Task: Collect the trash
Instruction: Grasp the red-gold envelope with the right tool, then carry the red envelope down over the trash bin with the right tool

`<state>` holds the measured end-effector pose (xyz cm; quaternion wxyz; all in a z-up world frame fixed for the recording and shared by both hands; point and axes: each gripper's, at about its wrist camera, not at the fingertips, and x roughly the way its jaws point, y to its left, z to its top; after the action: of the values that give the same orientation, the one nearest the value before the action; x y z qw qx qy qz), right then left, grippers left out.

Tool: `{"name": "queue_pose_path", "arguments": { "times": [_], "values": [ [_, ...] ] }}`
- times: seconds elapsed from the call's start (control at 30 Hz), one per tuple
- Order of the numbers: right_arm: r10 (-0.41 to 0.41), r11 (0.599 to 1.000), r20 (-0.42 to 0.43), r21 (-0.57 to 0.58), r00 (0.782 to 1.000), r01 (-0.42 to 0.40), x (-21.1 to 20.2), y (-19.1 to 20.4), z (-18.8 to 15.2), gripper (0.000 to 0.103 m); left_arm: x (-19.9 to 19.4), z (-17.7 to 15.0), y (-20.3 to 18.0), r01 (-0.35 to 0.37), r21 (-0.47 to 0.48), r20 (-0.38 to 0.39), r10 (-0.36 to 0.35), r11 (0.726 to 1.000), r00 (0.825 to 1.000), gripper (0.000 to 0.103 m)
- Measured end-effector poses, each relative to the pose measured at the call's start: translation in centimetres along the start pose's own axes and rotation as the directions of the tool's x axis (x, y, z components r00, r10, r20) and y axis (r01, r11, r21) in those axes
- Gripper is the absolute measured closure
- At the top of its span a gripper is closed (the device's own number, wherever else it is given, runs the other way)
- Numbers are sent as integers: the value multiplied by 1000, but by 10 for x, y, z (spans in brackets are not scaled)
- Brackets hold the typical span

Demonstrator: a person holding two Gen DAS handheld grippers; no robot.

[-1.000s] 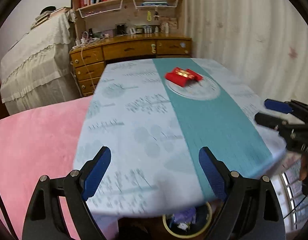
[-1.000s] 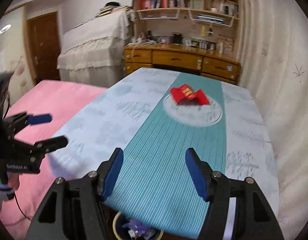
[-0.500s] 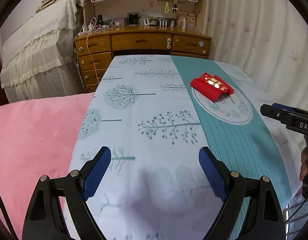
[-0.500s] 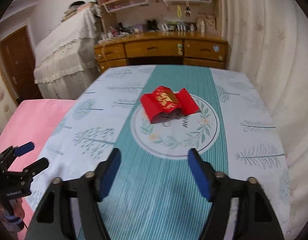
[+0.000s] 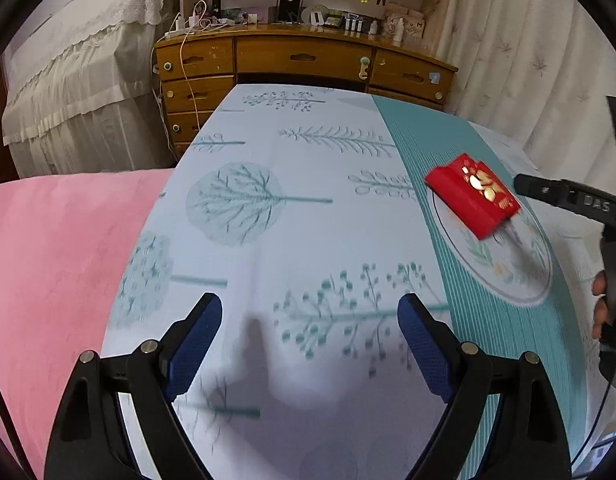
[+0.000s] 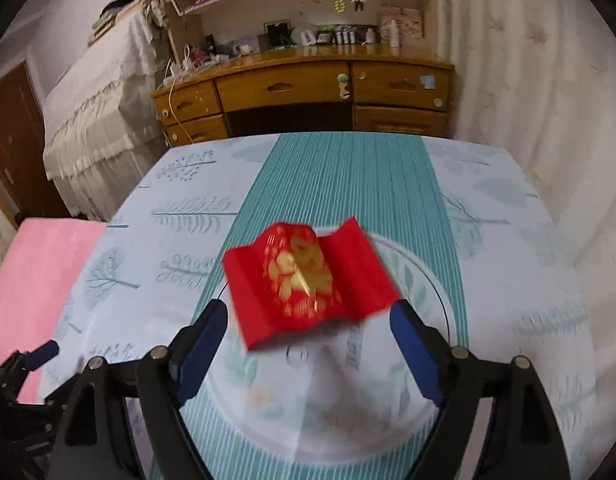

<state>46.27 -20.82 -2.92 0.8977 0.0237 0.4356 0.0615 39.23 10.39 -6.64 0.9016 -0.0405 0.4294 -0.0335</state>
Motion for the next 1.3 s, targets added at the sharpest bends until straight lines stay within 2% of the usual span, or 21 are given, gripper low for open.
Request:
{"name": "queue_pose_path", "arguments": {
  "times": [0.17,0.4,0.63,0.73,0.77,0.83,0.87,1.03,1.13,1.3],
  "values": [
    [7,999,-26,-45,1000,-8,30,6,16,19,9,16,-2,3,-8,-7,-3,1000,1000,15],
    [33,994,-135,-99,990,-46,67,16,16,19,27,17,-5,-4,8,-39,4,1000,999,15],
    [47,991,-144,-117,988,-64,72,13,9,20,36,14,-3,-1,-2,-62,1,1000,998,15],
    [39,989,-136,-137,990,-58,69,13,7,32,36,13,-4,0,-2,-64,0,1000,998,15],
    [48,988,-135,-139,990,-67,67,13,5,42,36,13,-4,2,-2,-64,-2,1000,998,15],
    [72,987,-132,-130,989,-89,63,13,4,54,33,11,-6,3,4,-65,-3,1000,998,15],
    [76,988,-133,-124,988,-93,62,12,5,56,32,10,-7,2,6,-65,-2,1000,998,15],
    [74,987,-127,-132,989,-91,51,21,-6,77,20,3,-10,5,14,-64,-4,1000,998,15],
    [81,987,-127,-131,989,-98,40,28,-17,81,8,-2,-12,4,28,-59,-3,1000,998,15],
    [155,982,-96,-97,983,-164,-1,35,-39,81,-25,-20,-15,6,48,-48,-4,999,999,15]
  ]
}}
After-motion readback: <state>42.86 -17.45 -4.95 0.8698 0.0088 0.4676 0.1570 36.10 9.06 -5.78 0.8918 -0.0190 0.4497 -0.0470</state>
